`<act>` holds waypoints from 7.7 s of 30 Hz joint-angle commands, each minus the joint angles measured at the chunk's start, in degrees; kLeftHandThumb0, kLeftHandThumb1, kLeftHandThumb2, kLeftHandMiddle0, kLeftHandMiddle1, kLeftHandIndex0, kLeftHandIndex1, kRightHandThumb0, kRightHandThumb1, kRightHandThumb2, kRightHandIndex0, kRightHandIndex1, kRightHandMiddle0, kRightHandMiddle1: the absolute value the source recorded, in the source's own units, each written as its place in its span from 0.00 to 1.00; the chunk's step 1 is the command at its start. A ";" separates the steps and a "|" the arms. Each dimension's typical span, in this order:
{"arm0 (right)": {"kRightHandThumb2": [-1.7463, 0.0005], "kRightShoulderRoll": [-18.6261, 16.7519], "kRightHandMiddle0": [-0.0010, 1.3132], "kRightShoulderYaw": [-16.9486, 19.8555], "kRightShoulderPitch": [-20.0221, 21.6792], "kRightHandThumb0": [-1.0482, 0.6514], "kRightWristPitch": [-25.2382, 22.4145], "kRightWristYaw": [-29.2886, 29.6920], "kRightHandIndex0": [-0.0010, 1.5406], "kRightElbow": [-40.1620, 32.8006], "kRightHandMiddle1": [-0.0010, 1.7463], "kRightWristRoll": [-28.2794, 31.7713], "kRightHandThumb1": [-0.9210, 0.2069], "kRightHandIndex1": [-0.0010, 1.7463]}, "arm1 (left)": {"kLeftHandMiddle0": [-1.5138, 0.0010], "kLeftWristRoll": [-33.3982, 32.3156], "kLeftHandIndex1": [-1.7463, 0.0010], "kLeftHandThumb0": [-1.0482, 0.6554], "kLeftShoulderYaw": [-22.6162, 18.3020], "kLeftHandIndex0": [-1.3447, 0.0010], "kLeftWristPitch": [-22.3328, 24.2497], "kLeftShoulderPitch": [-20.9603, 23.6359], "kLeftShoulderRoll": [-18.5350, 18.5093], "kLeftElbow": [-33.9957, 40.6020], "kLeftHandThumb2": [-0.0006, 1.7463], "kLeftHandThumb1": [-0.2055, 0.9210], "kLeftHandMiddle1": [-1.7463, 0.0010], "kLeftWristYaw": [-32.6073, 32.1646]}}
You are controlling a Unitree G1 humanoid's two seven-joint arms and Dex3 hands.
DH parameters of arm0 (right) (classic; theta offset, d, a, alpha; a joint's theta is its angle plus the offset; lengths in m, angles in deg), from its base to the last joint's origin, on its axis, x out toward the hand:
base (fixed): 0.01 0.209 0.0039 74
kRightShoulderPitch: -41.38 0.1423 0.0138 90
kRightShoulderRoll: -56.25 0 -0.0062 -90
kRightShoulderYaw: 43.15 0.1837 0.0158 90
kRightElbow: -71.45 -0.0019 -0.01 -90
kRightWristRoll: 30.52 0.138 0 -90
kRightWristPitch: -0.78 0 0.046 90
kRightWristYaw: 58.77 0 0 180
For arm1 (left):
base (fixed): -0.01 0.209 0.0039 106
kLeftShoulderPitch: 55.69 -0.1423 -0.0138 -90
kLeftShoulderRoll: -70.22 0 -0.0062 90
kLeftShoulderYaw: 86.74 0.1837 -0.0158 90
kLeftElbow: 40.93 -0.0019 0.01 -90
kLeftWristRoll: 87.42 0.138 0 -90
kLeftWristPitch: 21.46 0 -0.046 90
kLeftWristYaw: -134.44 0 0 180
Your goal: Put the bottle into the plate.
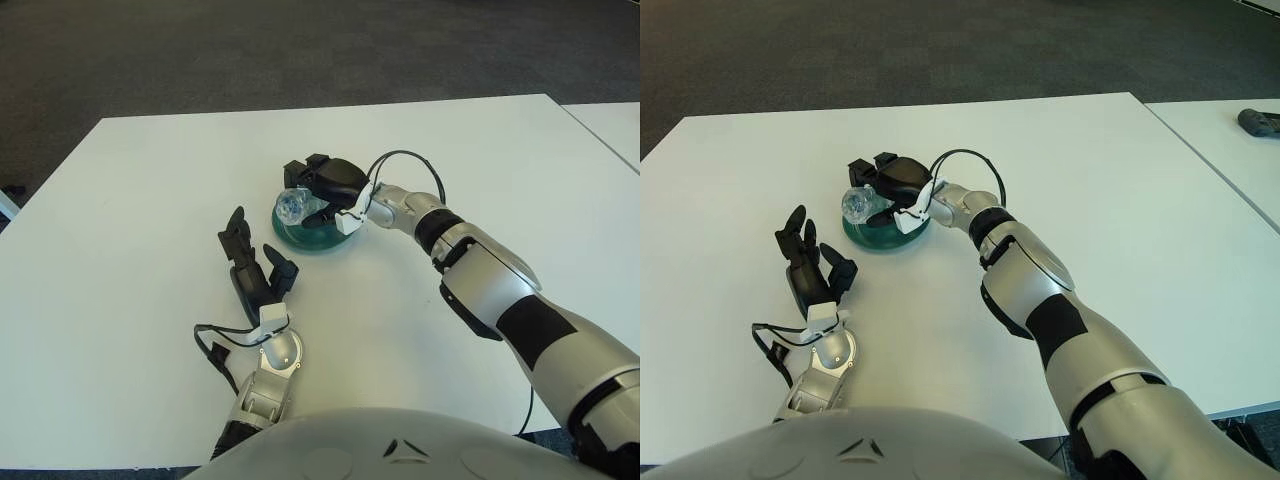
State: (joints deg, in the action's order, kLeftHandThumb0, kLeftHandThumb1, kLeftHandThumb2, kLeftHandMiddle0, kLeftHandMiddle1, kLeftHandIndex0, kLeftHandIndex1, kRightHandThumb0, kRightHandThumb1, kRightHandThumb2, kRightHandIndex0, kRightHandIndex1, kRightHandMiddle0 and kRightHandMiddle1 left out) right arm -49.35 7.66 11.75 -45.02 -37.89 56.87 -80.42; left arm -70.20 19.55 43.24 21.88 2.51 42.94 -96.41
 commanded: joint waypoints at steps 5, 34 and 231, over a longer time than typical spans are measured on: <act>0.49 0.59 0.09 0.27 0.61 0.05 -0.41 -0.27 0.20 0.33 0.71 0.83 0.00 0.53 | 0.72 -1.77 0.57 0.13 -1.17 1.00 -1.10 -1.15 5.84 0.15 0.61 1.00 1.00 0.20; 0.42 3.08 0.00 -2.82 -0.48 0.00 0.93 7.30 0.00 0.26 0.00 -0.48 0.00 0.00 | 0.74 -5.49 0.58 0.15 -6.03 1.00 -1.84 0.09 5.45 -0.11 0.60 1.00 1.00 3.56; 0.62 1.96 0.07 51.05 -47.72 0.21 -11.14 -58.55 0.28 -25.59 0.61 64.92 0.08 0.42 | 0.66 -18.84 0.38 0.24 -22.27 0.80 1.22 -19.54 3.93 12.92 0.35 0.94 0.54 36.38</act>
State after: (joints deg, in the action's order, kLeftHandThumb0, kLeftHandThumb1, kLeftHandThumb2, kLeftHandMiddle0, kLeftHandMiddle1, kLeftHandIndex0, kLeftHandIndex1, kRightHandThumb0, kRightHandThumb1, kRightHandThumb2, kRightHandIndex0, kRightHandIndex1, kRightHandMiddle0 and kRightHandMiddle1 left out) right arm -49.44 57.18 -32.28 -55.39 -96.75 27.05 -16.11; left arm -89.15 -3.49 44.28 2.49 4.37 55.75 -60.13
